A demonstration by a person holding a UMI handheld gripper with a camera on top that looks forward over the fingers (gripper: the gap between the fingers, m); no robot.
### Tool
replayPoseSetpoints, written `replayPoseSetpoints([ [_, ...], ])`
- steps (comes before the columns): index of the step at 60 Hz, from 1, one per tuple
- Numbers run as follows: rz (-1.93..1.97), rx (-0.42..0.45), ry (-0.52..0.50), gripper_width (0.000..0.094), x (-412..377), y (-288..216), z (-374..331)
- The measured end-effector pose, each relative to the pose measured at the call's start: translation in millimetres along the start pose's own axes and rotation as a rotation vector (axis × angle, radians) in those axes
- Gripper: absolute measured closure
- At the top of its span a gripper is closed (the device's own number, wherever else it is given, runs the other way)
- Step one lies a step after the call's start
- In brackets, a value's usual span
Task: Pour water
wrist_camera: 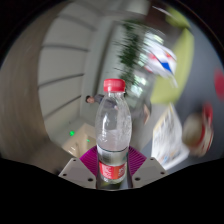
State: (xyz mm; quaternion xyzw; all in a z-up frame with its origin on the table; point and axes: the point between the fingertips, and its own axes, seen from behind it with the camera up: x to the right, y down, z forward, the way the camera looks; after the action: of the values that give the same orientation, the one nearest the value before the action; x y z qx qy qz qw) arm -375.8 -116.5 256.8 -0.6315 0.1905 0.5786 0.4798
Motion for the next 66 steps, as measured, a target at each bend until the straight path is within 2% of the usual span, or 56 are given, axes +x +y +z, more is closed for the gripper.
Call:
replayPoseSetpoints([
  [3,-0.258,0.042,0.005,0.0584,-16,-36,-15],
  [11,-0.796,0.134,0.095,0.0583,-32,-119,-41],
  [14,-0.953,0.143,0.151,0.0582,-20,-129,-40],
  [19,-1.151,0.118,0.258,0.0582,19,-161,-57],
  [25,-1.241,0.01,0.377,0.0583,99,-184,-69],
  [35,-1.235,-0.132,0.591,0.0583,209,-196,-105],
  [44,-1.165,-0.198,0.7,0.0581,275,-197,-123],
  [47,-1.172,-0.177,0.681,0.058,274,-197,-121],
  [57,-1.16,-0.17,0.711,0.0579,279,-200,-126],
  [66,-1.155,-0.165,0.738,0.0421,276,-198,-129],
])
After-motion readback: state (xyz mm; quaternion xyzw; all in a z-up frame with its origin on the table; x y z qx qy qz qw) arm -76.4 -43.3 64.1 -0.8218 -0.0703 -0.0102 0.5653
